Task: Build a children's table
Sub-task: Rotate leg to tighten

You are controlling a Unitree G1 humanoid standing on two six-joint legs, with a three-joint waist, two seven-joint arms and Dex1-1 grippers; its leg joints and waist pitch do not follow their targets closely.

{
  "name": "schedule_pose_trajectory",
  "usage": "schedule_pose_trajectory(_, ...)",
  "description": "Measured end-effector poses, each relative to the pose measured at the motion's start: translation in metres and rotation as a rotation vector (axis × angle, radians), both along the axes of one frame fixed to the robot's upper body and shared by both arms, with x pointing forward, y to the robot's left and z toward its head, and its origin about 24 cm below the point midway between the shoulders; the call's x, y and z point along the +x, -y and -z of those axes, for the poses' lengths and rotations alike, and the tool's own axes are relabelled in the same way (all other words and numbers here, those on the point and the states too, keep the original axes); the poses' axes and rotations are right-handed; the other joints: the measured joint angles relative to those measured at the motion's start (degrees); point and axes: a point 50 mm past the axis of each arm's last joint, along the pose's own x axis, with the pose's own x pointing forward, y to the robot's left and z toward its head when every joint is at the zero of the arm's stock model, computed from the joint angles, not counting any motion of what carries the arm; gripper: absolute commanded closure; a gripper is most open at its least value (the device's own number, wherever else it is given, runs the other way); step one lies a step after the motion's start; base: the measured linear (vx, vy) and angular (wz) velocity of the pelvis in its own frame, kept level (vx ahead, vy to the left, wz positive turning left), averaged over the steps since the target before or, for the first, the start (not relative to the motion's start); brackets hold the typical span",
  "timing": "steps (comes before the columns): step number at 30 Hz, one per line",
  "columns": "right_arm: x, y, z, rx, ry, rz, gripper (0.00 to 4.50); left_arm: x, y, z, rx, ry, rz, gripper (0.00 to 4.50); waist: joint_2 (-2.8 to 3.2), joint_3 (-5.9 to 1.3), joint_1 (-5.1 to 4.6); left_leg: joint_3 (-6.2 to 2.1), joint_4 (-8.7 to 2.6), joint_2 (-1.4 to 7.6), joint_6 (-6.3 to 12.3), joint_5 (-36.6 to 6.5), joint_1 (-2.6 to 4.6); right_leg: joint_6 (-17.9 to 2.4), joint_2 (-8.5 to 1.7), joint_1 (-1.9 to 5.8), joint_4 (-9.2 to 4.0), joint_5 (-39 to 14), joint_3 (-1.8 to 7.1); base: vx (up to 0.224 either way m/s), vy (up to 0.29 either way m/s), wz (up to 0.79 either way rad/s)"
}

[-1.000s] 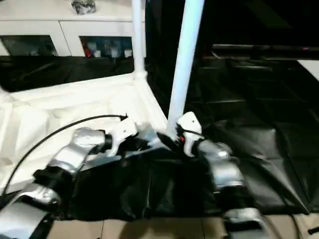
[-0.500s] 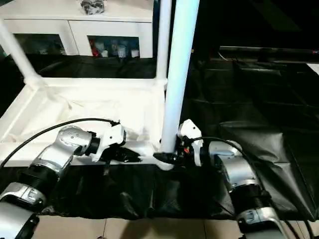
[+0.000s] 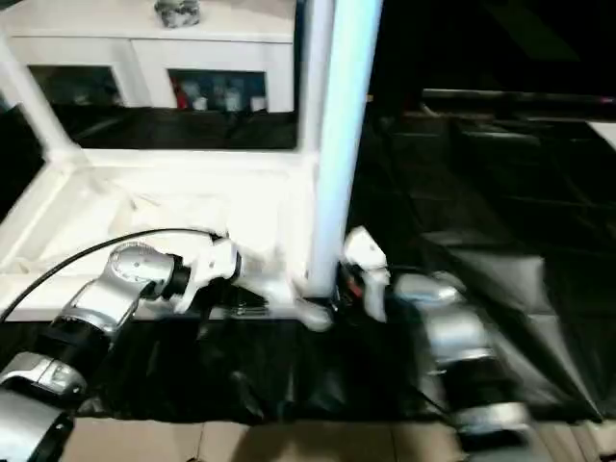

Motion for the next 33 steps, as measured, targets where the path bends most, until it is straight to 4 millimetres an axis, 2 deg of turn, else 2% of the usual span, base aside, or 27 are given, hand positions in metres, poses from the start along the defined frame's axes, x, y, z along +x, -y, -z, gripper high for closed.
schedule_pose_trajectory(5,0.011,-0.002,0.002,0.006,0.047,0.285,2.46,0.004,0.024,0.003,-0.033,0.029,-0.098,4.5,0.05,-0.01,-0.67,-0.03,0.05,-0.07,0.0,0.0,-0.04,0.04,-0.03,0.02,-0.12,-0.02,0.07,0.0,0.0,0.0)
schedule_pose_trajectory(9,0.025,-0.013,0.002,-0.009,0.067,0.541,2.46,0.008,0.04,0.004,-0.032,0.068,-0.185,4.5,0.11,-0.04,-0.96,-0.04,-0.01,-0.06,0.0,0.0,-0.04,0.03,-0.02,0.01,-0.13,-0.01,0.04,0.0,0.0,0.0)
schedule_pose_trajectory(12,0.029,-0.015,0.001,-0.014,0.071,0.615,2.46,0.009,0.047,0.004,-0.036,0.08,-0.212,4.5,0.29,-0.08,-0.99,-0.05,-0.03,-0.06,0.0,0.0,-0.08,-0.01,-0.01,0.02,-0.21,0.02,0.03,0.0,0.0,0.0)
schedule_pose_trajectory(13,0.03,-0.014,0.001,-0.006,0.071,0.622,1.97,0.009,0.048,0.004,-0.039,0.08,-0.211,4.5,0.29,-0.08,-0.99,-0.05,-0.03,-0.06,0.0,0.0,-0.08,-0.11,-0.01,0.03,-0.2,0.08,0.03,0.0,0.0,0.0)
schedule_pose_trajectory(14,0.03,-0.014,0.001,-0.002,0.071,0.619,1.97,0.009,0.048,0.003,-0.039,0.08,-0.209,4.5,0.27,-0.09,-0.98,-0.06,-0.03,-0.05,0.0,0.0,-0.1,-0.2,0.0,0.03,-0.2,0.14,0.01,0.0,0.0,0.0)
schedule_pose_trajectory(16,0.029,-0.014,0.0,0.021,0.065,0.596,1.84,0.009,0.048,0.003,-0.04,0.08,-0.203,4.5,0.28,-0.1,-0.98,-0.05,-0.03,-0.05,0.0,0.0,-0.12,-0.21,0.0,0.03,-0.23,0.15,0.02,0.0,0.0,0.0)
schedule_pose_trajectory(18,0.029,-0.014,-0.001,0.025,0.066,0.562,1.49,0.009,0.046,0.002,-0.038,0.079,-0.194,4.5,0.25,-0.1,-1.05,-0.05,-0.04,-0.04,0.01,-0.01,-0.15,-0.2,0.01,0.02,-0.26,0.14,0.0,0.0,0.0,0.0)
schedule_pose_trajectory(25,0.015,0.006,-0.003,-0.081,0.085,0.201,1.49,0.004,0.029,0.001,-0.047,0.04,-0.101,4.5,0.19,-0.06,-1.0,-0.01,-0.2,0.05,0.02,-0.02,-0.16,-0.13,0.09,-0.02,-0.3,0.09,-0.14,0.0,0.0,0.0)
schedule_pose_trajectory(33,-0.006,0.019,-0.008,-0.09,0.023,-0.148,1.49,-0.003,0.008,-0.001,-0.025,-0.009,0.032,4.5,0.17,-0.04,-0.46,0.06,-0.1,0.05,0.02,-0.01,-0.12,-0.19,0.07,0.07,-0.26,0.13,-0.14,0.0,0.0,0.0)
